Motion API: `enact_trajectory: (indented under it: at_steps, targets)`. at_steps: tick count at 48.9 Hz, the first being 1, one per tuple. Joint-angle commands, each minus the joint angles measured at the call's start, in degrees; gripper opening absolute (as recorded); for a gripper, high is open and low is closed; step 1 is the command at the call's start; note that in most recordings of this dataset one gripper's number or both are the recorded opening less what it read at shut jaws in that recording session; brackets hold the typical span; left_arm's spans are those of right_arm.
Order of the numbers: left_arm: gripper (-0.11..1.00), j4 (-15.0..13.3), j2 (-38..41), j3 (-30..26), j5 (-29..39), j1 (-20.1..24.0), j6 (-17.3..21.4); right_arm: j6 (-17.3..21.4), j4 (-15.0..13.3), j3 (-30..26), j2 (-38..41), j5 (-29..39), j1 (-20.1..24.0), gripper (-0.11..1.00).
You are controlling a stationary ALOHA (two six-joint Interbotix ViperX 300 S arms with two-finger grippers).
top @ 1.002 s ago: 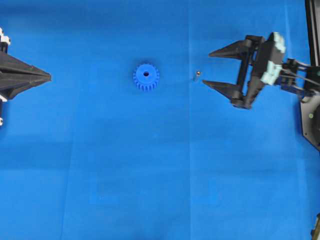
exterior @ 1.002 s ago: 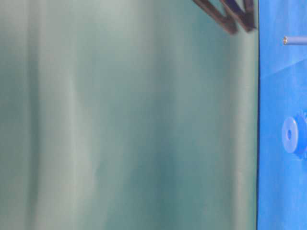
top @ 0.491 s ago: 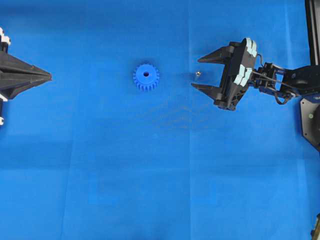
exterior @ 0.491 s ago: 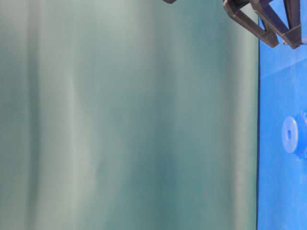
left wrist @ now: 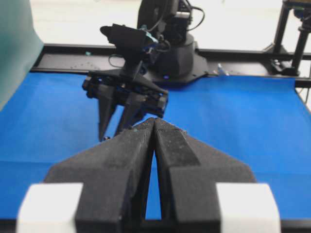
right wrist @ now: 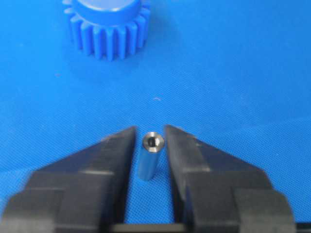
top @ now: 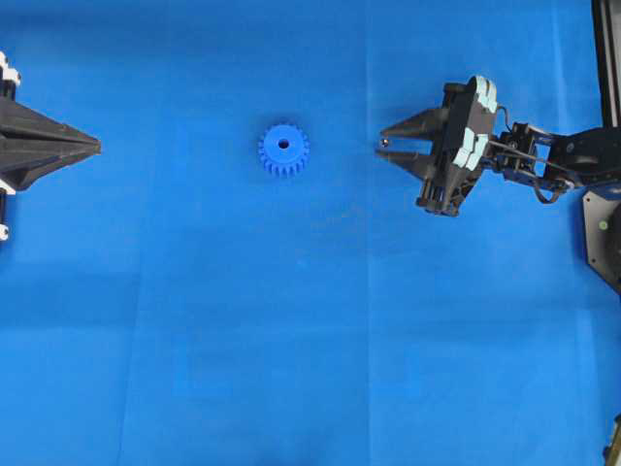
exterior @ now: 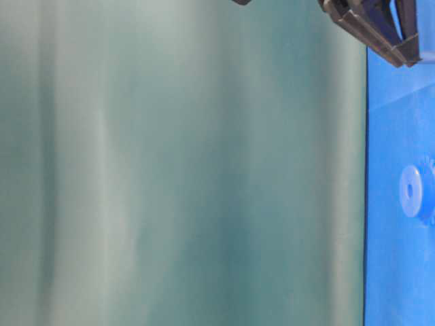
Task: Insert the shaft placed at a random location into the center hole of the small gear at another random location.
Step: 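Close the right gripper around the upright silver shaft and lift it, then carry the held shaft left over the blue gear's center hole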
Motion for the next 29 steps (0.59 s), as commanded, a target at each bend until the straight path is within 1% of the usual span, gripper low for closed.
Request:
enact_trajectory:
  at_steps: [1, 3, 17, 22, 29]
  targets:
    - [0.00, 0.09, 0.18, -0.53, -0.26, 0.26, -0.09, 0.00, -0.53, -0.26, -0.53, -0.18, 0.18, 0.06]
    - [0.00, 0.09, 0.18, -0.53, -0.26, 0.26, -0.09, 0.00, -0.62, -0.26, -0.53, -0.18, 0.18, 0.03]
    - [0.00, 0.00, 0.00, -0.53, -0.26, 0.26, -0.18, 0.09, -0.26, -0.18, -1.32, 0.18, 0.18, 0.03]
    - [0.00, 0.09, -0.35, -0.62, -0.26, 0.18, -0.18, 0.18, -0.09, -0.35, -4.48, 2.11, 0.18, 0.03]
    - [0.00, 0.00, -0.88, -0.62, 0.09, 0.26, -0.18, 0.18, 0.00, -0.97, -11.60, 8.53, 0.26, 0.03]
